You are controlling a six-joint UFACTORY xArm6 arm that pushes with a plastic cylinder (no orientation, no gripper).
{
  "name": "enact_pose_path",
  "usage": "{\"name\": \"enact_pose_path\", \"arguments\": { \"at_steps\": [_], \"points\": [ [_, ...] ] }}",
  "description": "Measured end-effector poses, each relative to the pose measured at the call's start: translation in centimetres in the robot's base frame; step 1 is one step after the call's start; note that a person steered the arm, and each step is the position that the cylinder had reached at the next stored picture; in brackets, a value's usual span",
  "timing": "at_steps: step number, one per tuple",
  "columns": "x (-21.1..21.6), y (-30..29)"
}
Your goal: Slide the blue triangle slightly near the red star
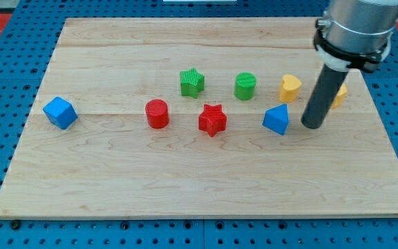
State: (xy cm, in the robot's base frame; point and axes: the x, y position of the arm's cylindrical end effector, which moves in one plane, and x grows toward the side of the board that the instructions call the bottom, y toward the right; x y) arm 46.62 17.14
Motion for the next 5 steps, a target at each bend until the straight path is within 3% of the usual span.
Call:
{"name": "enact_pose_path", "arguments": {
  "at_steps": [2,3,5],
  "points": [
    [-2.8,-2.1],
    [-1.7,-4.9],
    [4.7,-3.1]
  ]
}}
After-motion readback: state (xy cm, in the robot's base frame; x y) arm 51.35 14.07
